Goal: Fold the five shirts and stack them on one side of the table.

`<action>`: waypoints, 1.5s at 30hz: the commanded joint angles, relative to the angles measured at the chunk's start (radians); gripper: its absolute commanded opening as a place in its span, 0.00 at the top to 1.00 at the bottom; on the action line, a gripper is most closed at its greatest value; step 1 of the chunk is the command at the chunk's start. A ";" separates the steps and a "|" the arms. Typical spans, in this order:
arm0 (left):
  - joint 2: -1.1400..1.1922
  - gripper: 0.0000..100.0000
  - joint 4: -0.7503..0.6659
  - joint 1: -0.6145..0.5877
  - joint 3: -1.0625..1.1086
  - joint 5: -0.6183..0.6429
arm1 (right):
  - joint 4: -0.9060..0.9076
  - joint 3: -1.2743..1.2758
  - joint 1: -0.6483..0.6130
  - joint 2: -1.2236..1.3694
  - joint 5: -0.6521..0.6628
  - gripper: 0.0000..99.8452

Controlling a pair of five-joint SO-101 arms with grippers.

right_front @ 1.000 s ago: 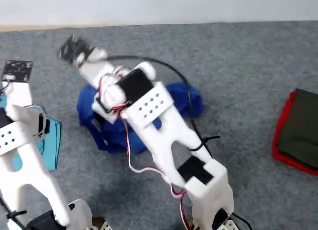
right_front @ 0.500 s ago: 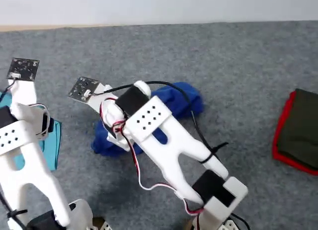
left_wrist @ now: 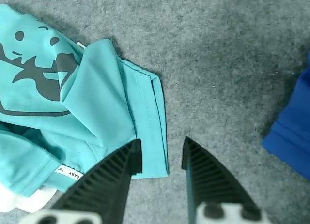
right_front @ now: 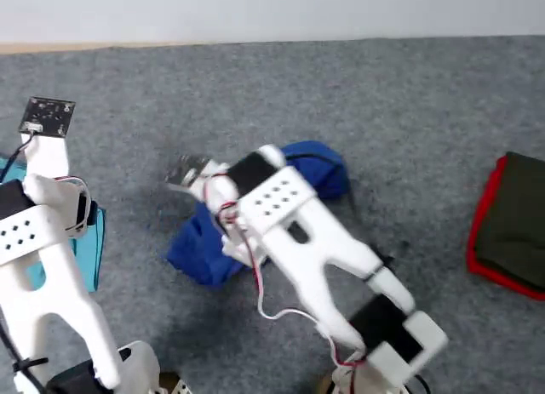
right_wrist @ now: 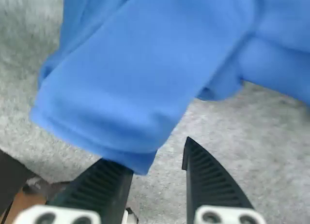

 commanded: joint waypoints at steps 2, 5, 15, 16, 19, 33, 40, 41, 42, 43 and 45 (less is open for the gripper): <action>-0.028 0.86 -0.015 0.011 -0.005 0.008 | 0.031 -0.060 0.067 -0.186 0.008 0.87; -0.028 0.86 -0.015 0.011 -0.005 0.009 | 0.030 -0.061 0.081 -0.255 0.008 0.87; -0.017 0.86 -0.055 0.298 -0.004 0.066 | 0.019 -0.057 0.090 -0.363 0.006 0.87; -0.002 0.86 -0.078 0.334 -0.005 0.104 | 0.018 -0.057 0.097 -0.363 0.006 0.87; 0.074 0.86 -0.135 0.413 -0.010 0.183 | 0.015 -0.057 0.108 -0.363 0.006 0.87; 0.181 0.86 -0.094 0.439 -0.117 0.249 | -0.107 -0.173 0.133 -0.427 -0.069 0.87; 0.181 0.86 -0.089 0.419 -0.137 0.249 | -0.096 0.032 0.039 -0.361 -0.063 0.87; 0.181 0.86 -0.081 0.410 -0.137 0.249 | -0.120 0.017 0.031 -0.363 -0.052 0.87; 0.181 0.86 -0.078 0.399 -0.137 0.249 | -0.145 -0.015 0.031 -0.366 -0.028 0.87; 0.180 0.86 -0.078 0.381 -0.137 0.249 | -0.173 -0.060 0.041 -0.363 -0.008 0.87; 0.180 0.86 -0.078 0.331 -0.137 0.249 | -0.257 -0.133 0.084 -0.349 -0.009 0.87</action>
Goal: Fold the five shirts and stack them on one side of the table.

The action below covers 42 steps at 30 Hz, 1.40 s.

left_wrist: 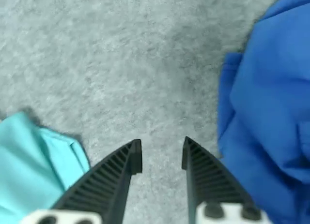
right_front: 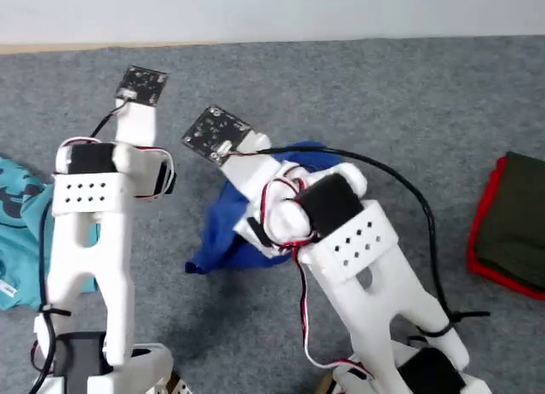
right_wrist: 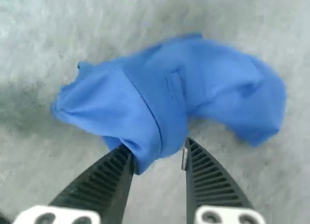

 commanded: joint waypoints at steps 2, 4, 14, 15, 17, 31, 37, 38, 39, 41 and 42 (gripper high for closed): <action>-0.005 0.86 0.009 -0.107 -0.038 0.011 | -0.185 -0.157 0.071 0.024 -0.018 0.87; -0.005 0.86 0.009 -0.163 -0.038 0.011 | -0.246 -0.157 0.090 0.053 -0.044 0.87; -0.005 0.86 0.023 -0.397 -0.038 0.008 | -0.064 -0.181 0.111 0.556 -0.215 0.87; -0.005 0.86 0.023 -0.410 -0.038 0.008 | 0.015 -0.219 0.094 0.611 -0.178 0.87; -0.005 0.86 0.023 -0.425 -0.038 0.006 | 0.147 -0.354 0.071 0.668 -0.123 0.87; 0.003 0.86 -0.003 -0.196 -0.038 0.006 | 0.196 -0.819 0.084 0.479 -0.109 0.87; 0.008 0.85 -0.081 0.038 -0.033 0.006 | 0.197 -0.818 0.309 0.418 -0.107 0.87; 0.009 0.83 -0.095 0.075 -0.031 0.006 | 0.197 -0.818 0.357 0.415 -0.104 0.87; 0.009 0.81 -0.109 0.112 -0.031 0.006 | 0.197 -0.818 0.406 0.415 -0.092 0.87; 0.021 0.78 -0.135 0.184 -0.033 0.009 | 0.199 -0.818 0.498 0.412 -0.066 0.87; 0.040 0.78 -0.146 0.216 -0.038 0.009 | 0.199 -0.818 0.538 0.410 -0.061 0.87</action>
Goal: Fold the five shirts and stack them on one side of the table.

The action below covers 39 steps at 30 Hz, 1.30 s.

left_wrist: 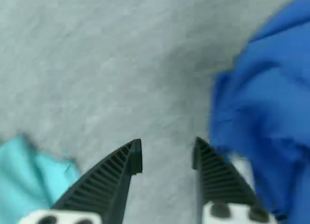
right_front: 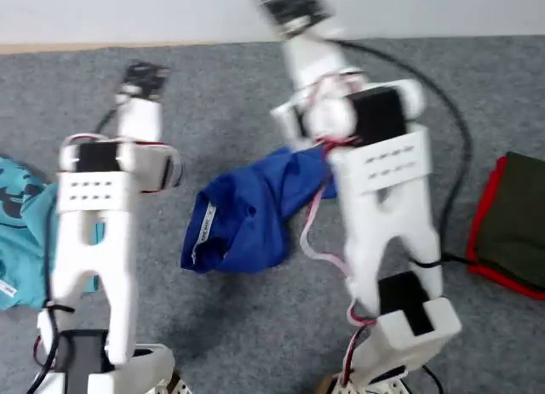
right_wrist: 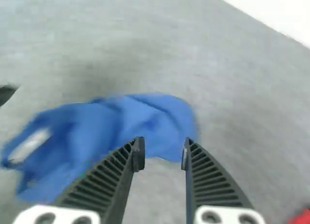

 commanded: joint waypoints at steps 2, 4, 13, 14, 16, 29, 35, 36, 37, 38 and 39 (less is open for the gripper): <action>0.077 0.77 -0.071 0.147 -0.038 0.003 | 0.041 -0.051 0.188 -0.068 0.029 0.87; 0.149 0.77 -0.084 0.186 -0.054 0.002 | 0.041 -0.049 0.234 -0.087 0.031 0.87; 0.531 0.78 0.080 0.218 -0.349 -0.058 | 0.038 0.253 0.326 -0.286 0.041 0.87; 0.568 0.80 0.117 0.219 -0.375 -0.095 | 0.038 0.296 0.328 -0.312 0.041 0.87; 0.605 0.89 0.199 0.221 -0.437 -0.147 | 0.038 0.368 0.325 -0.360 0.041 0.87; 0.206 1.00 0.453 0.153 -0.544 -0.178 | 0.036 0.491 0.320 -0.460 0.037 0.87; -0.026 1.00 0.477 0.040 -0.308 -0.265 | 0.036 0.491 0.318 -0.460 0.035 0.87; -0.066 1.00 0.477 0.018 -0.242 -0.296 | 0.036 0.491 0.318 -0.460 0.035 0.87; -0.104 1.00 0.477 -0.008 -0.173 -0.325 | 0.036 0.491 0.318 -0.460 0.035 0.87; -0.143 1.00 0.477 -0.037 -0.101 -0.354 | 0.036 0.491 0.318 -0.460 0.035 0.87; -0.180 1.00 0.477 -0.066 -0.030 -0.385 | 0.036 0.491 0.318 -0.460 0.035 0.87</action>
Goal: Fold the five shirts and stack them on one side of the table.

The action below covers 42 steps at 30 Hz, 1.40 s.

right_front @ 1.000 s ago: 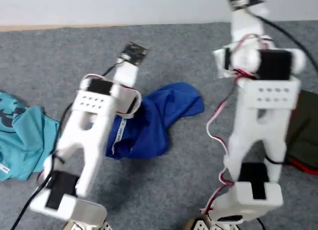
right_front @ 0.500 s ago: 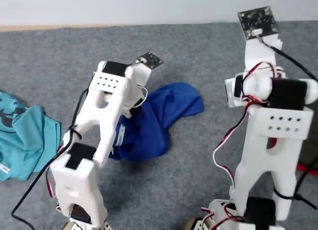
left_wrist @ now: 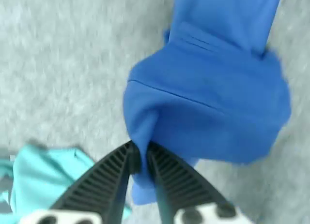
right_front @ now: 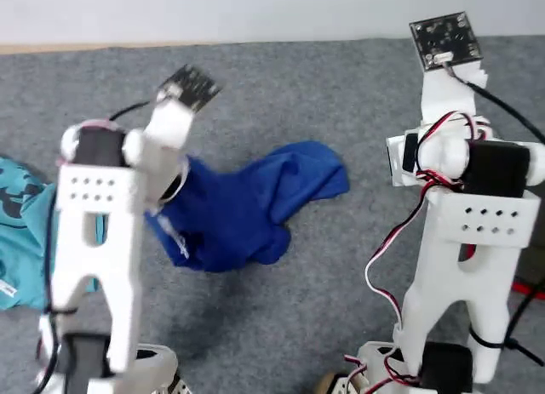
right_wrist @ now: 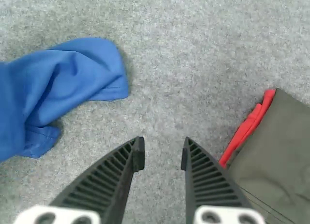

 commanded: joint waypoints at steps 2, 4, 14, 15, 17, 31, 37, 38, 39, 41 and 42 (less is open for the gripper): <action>-0.204 0.99 0.031 -0.137 0.309 -0.137 | 0.036 0.002 0.007 -0.033 0.005 0.87; -0.275 0.99 0.031 -0.193 0.440 -0.198 | 0.036 0.002 0.007 -0.033 0.005 0.87; -0.551 0.79 0.021 -0.259 0.630 -0.295 | 0.036 0.002 0.007 -0.025 0.005 0.87; -0.563 0.78 0.021 -0.256 0.604 -0.293 | 0.036 0.002 0.007 -0.027 0.005 0.87; -0.566 0.77 0.021 -0.235 0.545 -0.287 | 0.036 0.003 0.007 -0.031 0.005 0.87; -0.328 0.77 -0.215 -0.081 0.518 -0.060 | 0.038 0.003 0.007 -0.030 0.005 0.87; 0.002 0.77 -0.311 0.021 0.366 -0.009 | 0.038 0.003 0.007 -0.028 0.003 0.87; 0.049 0.77 -0.311 0.031 0.328 -0.008 | 0.038 0.003 0.007 -0.028 0.003 0.87; 0.092 0.77 -0.308 0.037 0.288 -0.008 | 0.038 0.003 0.007 -0.028 0.003 0.87; 0.167 0.77 -0.307 0.038 0.220 -0.008 | 0.038 0.003 0.007 -0.028 0.003 0.87; 0.203 0.77 -0.307 0.038 0.191 -0.008 | 0.038 0.003 0.007 -0.028 0.003 0.87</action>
